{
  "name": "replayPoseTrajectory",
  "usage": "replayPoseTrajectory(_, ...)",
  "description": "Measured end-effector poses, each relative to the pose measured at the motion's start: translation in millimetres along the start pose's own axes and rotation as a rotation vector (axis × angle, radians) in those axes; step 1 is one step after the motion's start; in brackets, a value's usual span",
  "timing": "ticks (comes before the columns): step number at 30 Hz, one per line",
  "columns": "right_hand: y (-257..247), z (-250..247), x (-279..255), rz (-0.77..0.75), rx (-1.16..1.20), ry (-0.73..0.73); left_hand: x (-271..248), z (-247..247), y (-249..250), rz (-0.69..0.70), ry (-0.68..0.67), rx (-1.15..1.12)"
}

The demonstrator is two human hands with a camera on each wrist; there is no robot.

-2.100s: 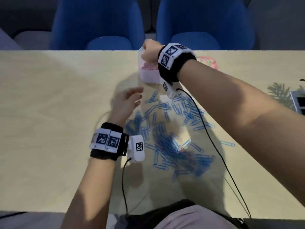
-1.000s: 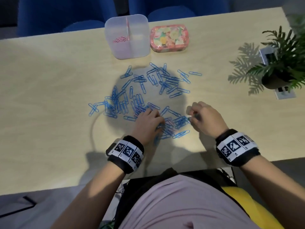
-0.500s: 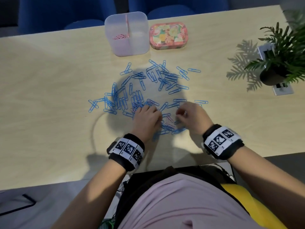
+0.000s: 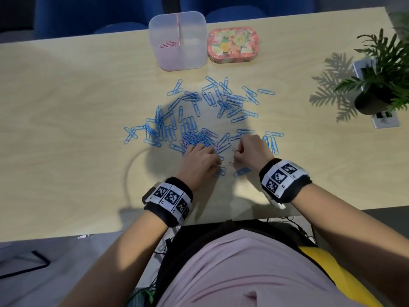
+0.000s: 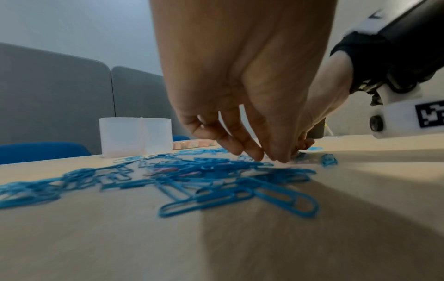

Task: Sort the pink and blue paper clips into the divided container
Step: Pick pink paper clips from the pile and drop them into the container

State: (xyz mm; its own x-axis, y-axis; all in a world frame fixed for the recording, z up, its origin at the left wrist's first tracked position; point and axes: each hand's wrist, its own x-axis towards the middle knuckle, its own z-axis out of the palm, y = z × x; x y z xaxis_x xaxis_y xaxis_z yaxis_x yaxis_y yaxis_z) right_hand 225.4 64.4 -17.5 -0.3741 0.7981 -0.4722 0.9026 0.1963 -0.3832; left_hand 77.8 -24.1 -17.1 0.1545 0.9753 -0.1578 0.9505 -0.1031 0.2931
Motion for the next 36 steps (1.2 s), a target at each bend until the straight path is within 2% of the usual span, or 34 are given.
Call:
replayPoseTrajectory(2, 6, -2, -1, -0.012, -0.039, 0.028, 7, -2, 9, 0.005, -0.047, -0.005)
replayPoseTrajectory(4, 19, -6, 0, -0.043, 0.062, 0.087, 14, -2, 16, 0.012, -0.102, 0.034)
replayPoseTrajectory(6, 31, -11, 0, -0.042, 0.323, 0.124, 18, -1, 19, -0.005, -0.142, 0.06)
replayPoseTrajectory(8, 35, -15, -5, 0.043, 0.726, 0.102, 20, 1, 16, -0.041, -0.193, 0.051)
replayPoseTrajectory(10, 33, -17, -11, 0.157, 1.033, 0.073, 20, 6, 11, -0.06, -0.233, 0.036)
replayPoseTrajectory(13, 27, -16, -15, 0.264, 1.332, -0.031, 20, 6, 7, -0.052, -0.218, -0.022)
replayPoseTrajectory(15, 24, -14, -15, 0.306, 1.429, -0.16, 17, -2, 3, -0.076, -0.153, -0.203)
replayPoseTrajectory(17, 21, -10, -15, 0.332, 1.367, -0.196, 13, -10, -3, -0.14, -0.067, -0.503)
replayPoseTrajectory(18, 20, -5, -14, 0.283, 1.232, -0.144, 12, -13, -7, -0.182, -0.034, -0.634)
replayPoseTrajectory(21, 20, 12, -18, -0.094, 0.468, 0.041, 14, -19, -22, -0.382, 0.021, -0.914)
replayPoseTrajectory(23, 18, 18, -23, -0.165, 0.135, -0.007, 21, -21, -28, -0.483, 0.014, -0.963)
replayPoseTrajectory(24, 17, 19, -25, -0.157, 0.058, -0.028, 25, -23, -27, -0.484, 0.013, -0.889)
replayPoseTrajectory(27, 11, 16, -25, -0.133, -0.004, -0.014, 38, -21, -15, -0.432, 0.029, -0.505)
replayPoseTrajectory(30, 4, 16, -25, -0.107, -0.066, -0.074, 50, -9, -4, -0.371, -0.026, -0.283)
replayPoseTrajectory(33, 7, 15, -23, -0.128, -0.026, -0.082, 56, -3, -3, -0.348, -0.072, -0.264)
replayPoseTrajectory(36, 16, 3, -16, -0.096, 0.371, -0.096, 56, -1, -5, -0.371, -0.08, -0.434)
